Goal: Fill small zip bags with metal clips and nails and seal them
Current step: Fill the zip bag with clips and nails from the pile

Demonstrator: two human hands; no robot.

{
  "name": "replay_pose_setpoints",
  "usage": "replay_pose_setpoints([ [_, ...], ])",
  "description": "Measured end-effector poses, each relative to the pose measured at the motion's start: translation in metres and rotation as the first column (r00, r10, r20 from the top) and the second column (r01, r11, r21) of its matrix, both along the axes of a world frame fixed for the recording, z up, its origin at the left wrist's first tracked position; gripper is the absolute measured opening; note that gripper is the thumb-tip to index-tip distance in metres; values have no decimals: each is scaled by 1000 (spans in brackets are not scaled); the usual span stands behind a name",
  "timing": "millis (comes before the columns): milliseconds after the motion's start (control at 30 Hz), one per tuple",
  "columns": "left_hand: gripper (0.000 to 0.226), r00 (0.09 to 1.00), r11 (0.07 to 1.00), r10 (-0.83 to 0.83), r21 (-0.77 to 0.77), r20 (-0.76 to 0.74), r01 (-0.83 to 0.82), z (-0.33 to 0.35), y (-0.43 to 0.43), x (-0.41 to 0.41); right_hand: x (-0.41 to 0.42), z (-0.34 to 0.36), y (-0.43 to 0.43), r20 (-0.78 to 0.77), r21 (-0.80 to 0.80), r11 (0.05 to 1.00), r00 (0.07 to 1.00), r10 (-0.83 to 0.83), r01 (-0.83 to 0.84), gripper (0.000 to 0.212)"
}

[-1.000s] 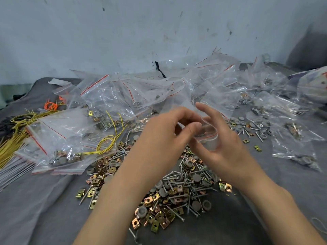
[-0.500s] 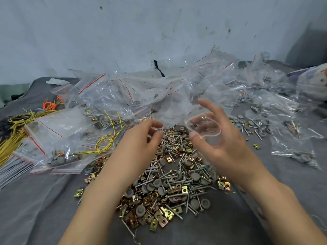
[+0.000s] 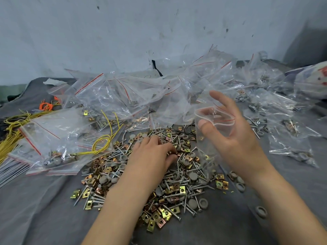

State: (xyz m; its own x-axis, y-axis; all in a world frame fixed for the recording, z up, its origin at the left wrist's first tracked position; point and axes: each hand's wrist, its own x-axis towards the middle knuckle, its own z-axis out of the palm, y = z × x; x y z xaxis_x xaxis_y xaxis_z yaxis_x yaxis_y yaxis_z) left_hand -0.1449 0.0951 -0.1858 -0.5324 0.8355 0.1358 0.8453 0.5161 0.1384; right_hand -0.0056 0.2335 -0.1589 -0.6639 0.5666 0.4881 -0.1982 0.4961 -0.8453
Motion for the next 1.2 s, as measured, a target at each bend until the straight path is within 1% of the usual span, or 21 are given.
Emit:
replay_pose_setpoints([
  [100, 36, 999, 999, -8, -44, -33, 6, -3, 2, -1, 1, 1, 0, -10, -20, 1000, 1000, 0, 0, 51],
  [167, 36, 999, 999, -10, -44, -35, 8, -3, 3, -2, 1, 1, 0, 2, -12, 1000, 1000, -5, 5, 51],
  [333, 23, 1000, 1000, -6, -1, -24, 6, -4, 3, -2, 1, 1, 1, 7, -12, 1000, 1000, -8, 8, 51],
  [400, 22, 1000, 1000, -7, 16, 4, 7, -5, 1, -3, 1, 1, 1, 17, -5, 1000, 1000, -4, 4, 51],
  [533, 11, 992, 995, -5, 104, 123, -7, -2, -4, -7, 1, -1, 2, 18, 3, 1000, 1000, 0, 0, 51],
  [600, 10, 987, 990, -14, 142, 163, -10, 0, -6, -9, 1, -2, 3, 22, 13, 1000, 1000, -1, 1, 50],
  [700, 6, 984, 977, -25, 211, 176, -13, 0, -9, -12, 0, -3, 3, 26, 23, 1000, 1000, -9, 9, 51],
  [800, 9, 974, 962, -12, 270, 226, -51, 0, -11, -13, -2, -4, 2, 39, 30, 999, 999, -13, 11, 52],
  [900, 11, 974, 961, -10, 273, 228, -54, 0, -11, -13, -2, -4, 2, 39, 22, 1000, 999, -3, 2, 52],
  [1000, 4, 975, 960, -32, 279, 221, -32, 2, -10, -13, -2, -4, 1, 33, 21, 1000, 999, -4, 3, 52],
  [1100, 20, 974, 940, -39, 338, 222, -40, 3, -9, -13, -1, -3, 1, 27, 36, 999, 999, -22, 21, 51],
  [1133, 24, 968, 923, -45, 381, 245, -54, 3, -9, -13, -2, -4, 1, 27, 40, 999, 999, -26, 25, 51],
  [1200, 25, 933, 878, -76, 467, 351, -104, 5, -8, -12, -2, -4, 2, 28, 43, 999, 999, -29, 28, 52],
])
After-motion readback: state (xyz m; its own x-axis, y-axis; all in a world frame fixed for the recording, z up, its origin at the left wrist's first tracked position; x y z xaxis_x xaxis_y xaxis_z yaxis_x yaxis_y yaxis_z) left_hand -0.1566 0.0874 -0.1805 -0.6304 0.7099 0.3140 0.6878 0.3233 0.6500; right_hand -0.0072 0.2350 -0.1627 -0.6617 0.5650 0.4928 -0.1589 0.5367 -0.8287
